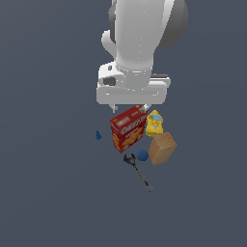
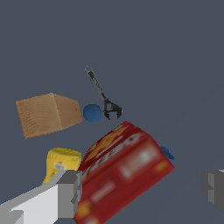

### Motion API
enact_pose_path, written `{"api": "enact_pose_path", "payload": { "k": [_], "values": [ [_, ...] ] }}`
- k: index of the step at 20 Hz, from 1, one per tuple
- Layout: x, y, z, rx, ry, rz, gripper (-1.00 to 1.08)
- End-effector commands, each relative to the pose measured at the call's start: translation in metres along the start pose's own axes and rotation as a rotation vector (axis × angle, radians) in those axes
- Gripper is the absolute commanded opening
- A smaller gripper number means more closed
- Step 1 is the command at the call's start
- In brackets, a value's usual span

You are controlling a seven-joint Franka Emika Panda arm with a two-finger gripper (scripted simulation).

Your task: Pick up a designated object from a clutter of objects.

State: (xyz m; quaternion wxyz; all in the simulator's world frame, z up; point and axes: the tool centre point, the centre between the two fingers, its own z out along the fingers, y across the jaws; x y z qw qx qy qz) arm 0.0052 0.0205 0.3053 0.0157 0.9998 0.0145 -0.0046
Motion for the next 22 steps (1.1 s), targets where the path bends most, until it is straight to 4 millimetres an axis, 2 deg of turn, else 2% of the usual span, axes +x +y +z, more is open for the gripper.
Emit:
{"api": "enact_pose_path", "payload": {
  "k": [1,7,13,18,22],
  "values": [
    [0.008,-0.017,0.012,0.000,0.001,-0.029,1.00],
    [0.028,-0.075,0.053,0.007,0.007,-0.121,1.00],
    [0.038,-0.123,0.088,0.020,0.011,-0.192,1.00],
    [0.039,-0.146,0.103,0.028,0.013,-0.224,1.00],
    [0.040,-0.151,0.107,0.030,0.013,-0.231,1.00]
  ]
}}
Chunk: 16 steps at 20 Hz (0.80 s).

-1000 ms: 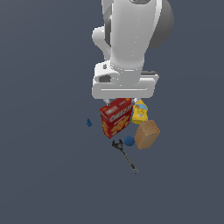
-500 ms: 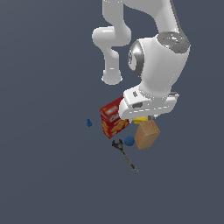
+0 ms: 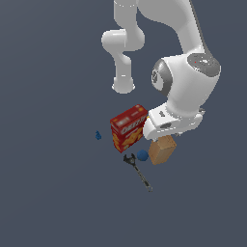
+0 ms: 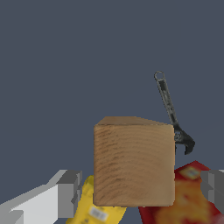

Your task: Pick up a designated object from a clutter of objects.

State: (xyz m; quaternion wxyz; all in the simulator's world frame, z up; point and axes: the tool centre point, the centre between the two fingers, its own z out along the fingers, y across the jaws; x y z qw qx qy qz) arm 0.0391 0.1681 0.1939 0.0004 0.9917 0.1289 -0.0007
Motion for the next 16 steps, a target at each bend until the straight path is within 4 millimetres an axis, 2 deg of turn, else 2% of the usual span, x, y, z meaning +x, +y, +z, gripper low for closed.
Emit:
{"api": "enact_pose_path", "payload": {
  "k": [1,6,12,16],
  "values": [
    [0.000,0.000,0.000,0.000,0.000,0.000,1.00],
    [0.000,0.000,0.008,0.000,0.000,0.000,1.00],
    [-0.001,-0.001,0.037,0.001,0.001,-0.002,1.00],
    [0.000,-0.001,0.049,0.001,0.001,-0.002,1.00]
  ]
}}
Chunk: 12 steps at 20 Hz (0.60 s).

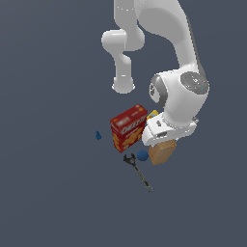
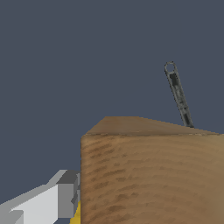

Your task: Pick up a designated object from a clutter of objects.

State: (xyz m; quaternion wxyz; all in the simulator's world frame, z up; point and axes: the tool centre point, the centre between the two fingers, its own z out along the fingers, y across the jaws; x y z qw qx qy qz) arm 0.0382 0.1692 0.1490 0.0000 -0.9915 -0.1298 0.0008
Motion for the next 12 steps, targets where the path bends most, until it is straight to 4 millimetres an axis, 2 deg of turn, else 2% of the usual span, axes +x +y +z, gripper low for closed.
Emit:
{"api": "enact_pose_path", "payload": {
  "k": [1,3,4,12],
  "values": [
    [0.0009,0.0000,0.0055,0.000,0.001,0.000,1.00],
    [0.0014,0.0000,0.0064,0.000,0.001,0.000,1.00],
    [0.0014,0.0000,0.0064,0.000,0.001,0.000,-1.00],
    [0.0014,0.0000,0.0064,0.000,0.001,0.000,-1.00]
  ]
}}
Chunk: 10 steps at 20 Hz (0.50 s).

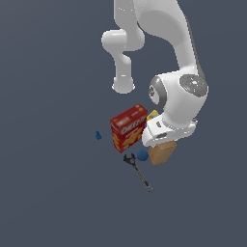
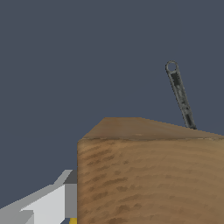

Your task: Pick up a designated object from a clutter of objects.

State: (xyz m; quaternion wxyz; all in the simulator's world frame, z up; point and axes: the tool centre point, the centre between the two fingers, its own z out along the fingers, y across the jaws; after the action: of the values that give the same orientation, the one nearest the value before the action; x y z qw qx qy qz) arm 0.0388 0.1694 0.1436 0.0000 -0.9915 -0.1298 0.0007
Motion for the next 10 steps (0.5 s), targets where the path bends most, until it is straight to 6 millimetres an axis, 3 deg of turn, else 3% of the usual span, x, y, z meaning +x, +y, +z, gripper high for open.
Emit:
{"api": "enact_pose_path", "payload": {
  "k": [1,10],
  "values": [
    [0.001,0.000,0.001,0.000,0.001,0.000,-1.00],
    [-0.006,0.008,-0.015,0.000,0.001,0.000,-1.00]
  ]
}}
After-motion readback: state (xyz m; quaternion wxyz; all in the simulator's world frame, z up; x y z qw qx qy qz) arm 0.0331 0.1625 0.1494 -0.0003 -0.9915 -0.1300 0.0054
